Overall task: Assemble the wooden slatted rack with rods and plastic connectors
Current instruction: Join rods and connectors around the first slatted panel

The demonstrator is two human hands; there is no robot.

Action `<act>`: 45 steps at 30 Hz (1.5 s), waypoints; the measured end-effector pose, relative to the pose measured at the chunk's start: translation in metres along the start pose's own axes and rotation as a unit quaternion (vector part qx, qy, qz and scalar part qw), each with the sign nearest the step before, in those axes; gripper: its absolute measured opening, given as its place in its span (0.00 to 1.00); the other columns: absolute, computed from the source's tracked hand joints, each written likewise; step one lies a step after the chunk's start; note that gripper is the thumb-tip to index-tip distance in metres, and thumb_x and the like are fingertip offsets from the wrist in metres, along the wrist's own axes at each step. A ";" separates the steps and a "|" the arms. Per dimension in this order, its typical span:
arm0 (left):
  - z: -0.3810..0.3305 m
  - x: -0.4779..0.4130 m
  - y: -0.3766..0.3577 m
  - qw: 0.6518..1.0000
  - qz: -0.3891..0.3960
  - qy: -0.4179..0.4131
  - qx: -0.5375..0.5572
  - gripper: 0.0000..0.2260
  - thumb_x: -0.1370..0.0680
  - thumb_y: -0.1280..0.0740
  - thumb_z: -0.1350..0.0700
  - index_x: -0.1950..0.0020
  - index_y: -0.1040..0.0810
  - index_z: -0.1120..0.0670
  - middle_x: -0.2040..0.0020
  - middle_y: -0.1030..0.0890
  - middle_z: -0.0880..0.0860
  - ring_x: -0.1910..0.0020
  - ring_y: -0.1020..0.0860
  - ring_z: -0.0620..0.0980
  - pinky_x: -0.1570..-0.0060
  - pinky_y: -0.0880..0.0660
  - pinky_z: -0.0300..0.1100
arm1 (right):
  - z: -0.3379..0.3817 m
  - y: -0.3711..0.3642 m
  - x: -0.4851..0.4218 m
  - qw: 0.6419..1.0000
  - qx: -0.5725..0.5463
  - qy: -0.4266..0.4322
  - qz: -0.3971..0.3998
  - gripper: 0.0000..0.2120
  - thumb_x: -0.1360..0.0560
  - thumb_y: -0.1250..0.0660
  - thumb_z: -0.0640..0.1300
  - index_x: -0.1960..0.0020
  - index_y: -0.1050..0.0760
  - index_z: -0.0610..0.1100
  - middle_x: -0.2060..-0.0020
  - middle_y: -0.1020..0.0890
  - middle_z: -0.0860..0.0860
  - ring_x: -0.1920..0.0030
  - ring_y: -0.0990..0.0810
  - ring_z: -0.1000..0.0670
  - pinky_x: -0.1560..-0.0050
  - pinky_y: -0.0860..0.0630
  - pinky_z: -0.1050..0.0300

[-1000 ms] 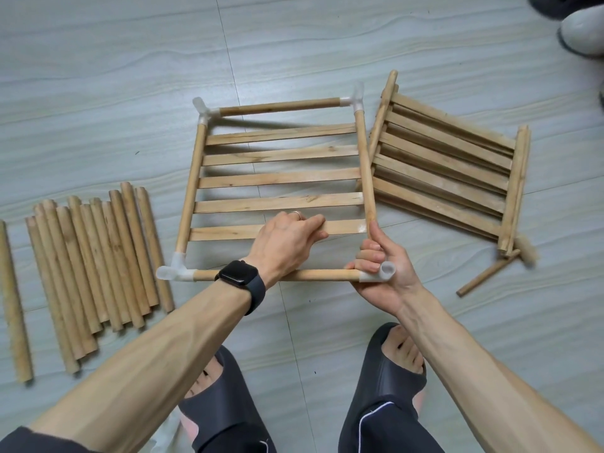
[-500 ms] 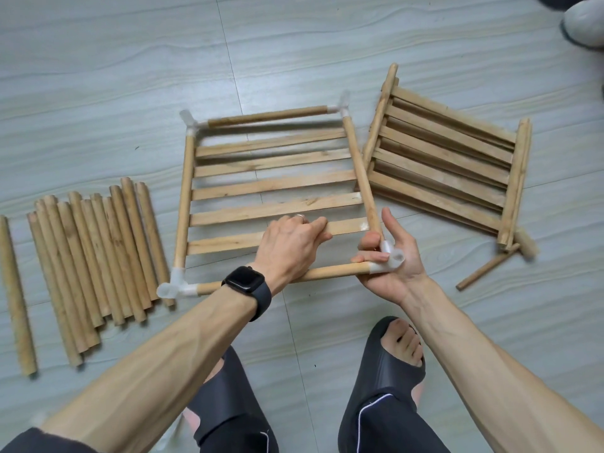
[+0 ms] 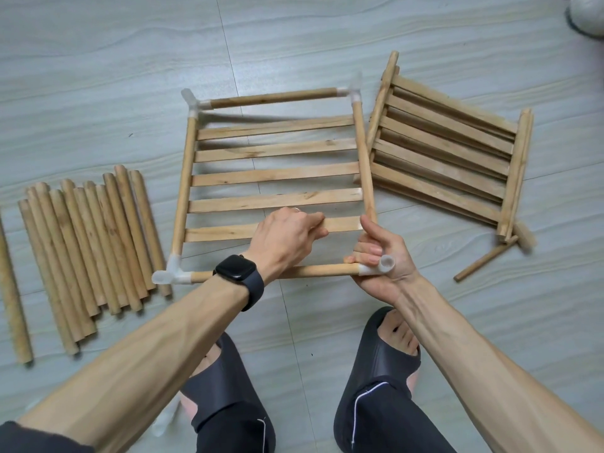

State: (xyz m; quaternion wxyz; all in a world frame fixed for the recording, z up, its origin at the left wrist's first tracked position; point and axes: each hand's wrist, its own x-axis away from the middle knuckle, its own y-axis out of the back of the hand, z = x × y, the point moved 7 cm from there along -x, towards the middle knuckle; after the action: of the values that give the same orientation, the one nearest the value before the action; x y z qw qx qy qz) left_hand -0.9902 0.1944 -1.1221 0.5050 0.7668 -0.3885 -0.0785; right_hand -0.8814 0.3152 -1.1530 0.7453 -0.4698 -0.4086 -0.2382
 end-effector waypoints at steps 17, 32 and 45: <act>0.004 -0.005 0.005 0.998 -0.009 0.016 0.056 0.15 0.18 0.40 0.39 0.38 0.23 0.45 0.53 0.19 0.53 0.51 0.22 0.57 0.54 0.26 0.49 | 0.024 -0.016 0.007 0.998 0.069 0.009 0.009 0.22 0.27 0.29 0.54 0.73 0.35 0.49 0.81 0.36 0.56 0.83 0.36 0.57 0.64 0.31 0.61; -0.053 -0.014 0.194 0.817 -0.145 0.069 0.554 0.23 0.22 0.36 0.35 0.49 0.17 0.55 0.54 0.13 0.53 0.52 0.15 0.49 0.49 0.19 0.43 | 0.118 -0.188 0.135 0.703 0.658 0.269 -0.013 0.26 0.33 0.25 0.67 0.69 0.29 0.48 0.74 0.31 0.52 0.71 0.33 0.51 0.64 0.38 0.52; -0.039 0.020 0.192 0.790 -0.190 0.115 0.571 0.05 0.21 0.37 0.59 0.55 0.31 0.57 0.64 0.16 0.57 0.65 0.16 0.59 0.62 0.20 0.51 | 0.071 -0.213 0.141 0.666 0.716 0.193 0.081 0.18 0.30 0.20 0.49 0.60 0.23 0.36 0.70 0.19 0.49 0.67 0.22 0.52 0.60 0.31 0.55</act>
State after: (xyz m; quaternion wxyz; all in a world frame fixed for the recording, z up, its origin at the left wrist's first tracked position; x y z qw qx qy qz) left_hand -1.0558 0.1719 -0.9374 -0.0090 0.9772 -0.1481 0.1518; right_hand -0.9882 0.2880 -0.9116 0.9309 0.2339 -0.2607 0.1037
